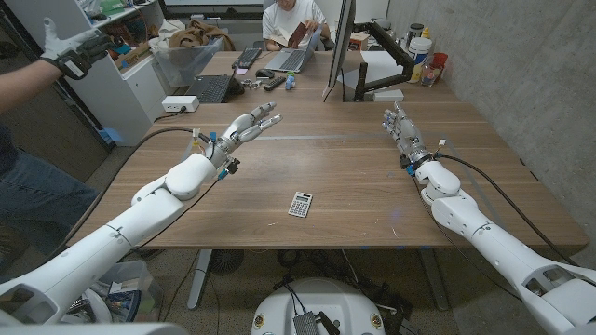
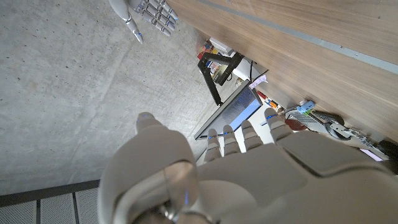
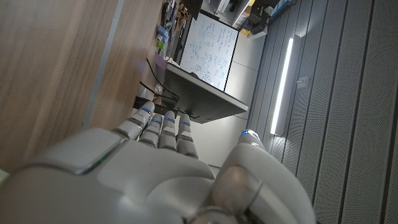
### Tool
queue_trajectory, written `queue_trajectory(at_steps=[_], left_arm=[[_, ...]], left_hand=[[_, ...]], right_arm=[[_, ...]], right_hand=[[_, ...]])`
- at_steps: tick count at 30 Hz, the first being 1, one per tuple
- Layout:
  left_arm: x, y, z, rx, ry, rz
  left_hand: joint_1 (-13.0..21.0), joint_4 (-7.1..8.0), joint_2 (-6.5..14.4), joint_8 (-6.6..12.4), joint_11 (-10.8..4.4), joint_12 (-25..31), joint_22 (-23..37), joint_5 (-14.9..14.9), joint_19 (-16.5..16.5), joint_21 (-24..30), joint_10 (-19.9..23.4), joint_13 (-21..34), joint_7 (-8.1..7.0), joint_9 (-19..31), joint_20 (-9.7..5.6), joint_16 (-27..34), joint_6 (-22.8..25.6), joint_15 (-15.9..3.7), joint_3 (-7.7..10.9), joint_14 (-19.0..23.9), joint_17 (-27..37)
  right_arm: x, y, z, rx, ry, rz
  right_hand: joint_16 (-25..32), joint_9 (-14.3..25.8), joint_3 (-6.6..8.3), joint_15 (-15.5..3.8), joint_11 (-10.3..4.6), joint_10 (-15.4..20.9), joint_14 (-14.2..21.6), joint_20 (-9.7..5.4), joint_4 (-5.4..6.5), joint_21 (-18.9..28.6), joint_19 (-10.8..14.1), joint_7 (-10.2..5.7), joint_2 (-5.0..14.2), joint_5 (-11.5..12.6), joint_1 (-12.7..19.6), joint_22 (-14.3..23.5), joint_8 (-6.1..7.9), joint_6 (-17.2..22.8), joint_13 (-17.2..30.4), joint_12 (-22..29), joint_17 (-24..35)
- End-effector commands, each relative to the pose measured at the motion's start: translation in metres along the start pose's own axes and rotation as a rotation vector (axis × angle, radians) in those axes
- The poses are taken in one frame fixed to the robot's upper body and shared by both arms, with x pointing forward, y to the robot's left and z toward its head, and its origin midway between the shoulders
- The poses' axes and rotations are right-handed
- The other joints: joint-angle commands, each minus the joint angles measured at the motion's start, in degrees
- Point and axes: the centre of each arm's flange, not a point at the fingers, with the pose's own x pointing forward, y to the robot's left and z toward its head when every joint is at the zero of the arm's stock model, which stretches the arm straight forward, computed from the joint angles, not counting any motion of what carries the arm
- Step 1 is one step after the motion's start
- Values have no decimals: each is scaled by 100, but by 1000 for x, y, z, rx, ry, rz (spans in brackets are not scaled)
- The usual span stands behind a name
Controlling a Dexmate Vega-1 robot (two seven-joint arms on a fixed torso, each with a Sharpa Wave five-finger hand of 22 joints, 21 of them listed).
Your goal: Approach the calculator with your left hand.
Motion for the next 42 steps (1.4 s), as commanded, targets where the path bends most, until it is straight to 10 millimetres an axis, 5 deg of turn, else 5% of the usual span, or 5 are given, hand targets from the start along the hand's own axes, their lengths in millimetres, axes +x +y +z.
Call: queue_trajectory(at_steps=[1,42], left_arm=[[-4,-5,7,50,-1,-23],[-10,-22,34,265,-48,-90]], left_hand=[[68,-44,19,4,1,36,10,-25,-43,-12,20,11,17,18,-1,11,-4,39,6,33,23],[185,-87,52,-64,-24,-15,12,-84,-81,-45,-60,15,13,22,1,0,-117,35,48,33,31]], right_arm=[[2,-2,3,0,-7,-6],[5,0,6,-3,-12,4]], right_hand=[[17,14,-6,44,-41,15,15,12,-24,-17,23,-35,46,41,1,31,15,18,32,9,14],[18,14,-18,44,-22,27,21,22,-38,-21,21,-43,53,41,-4,31,15,16,33,15,15]])
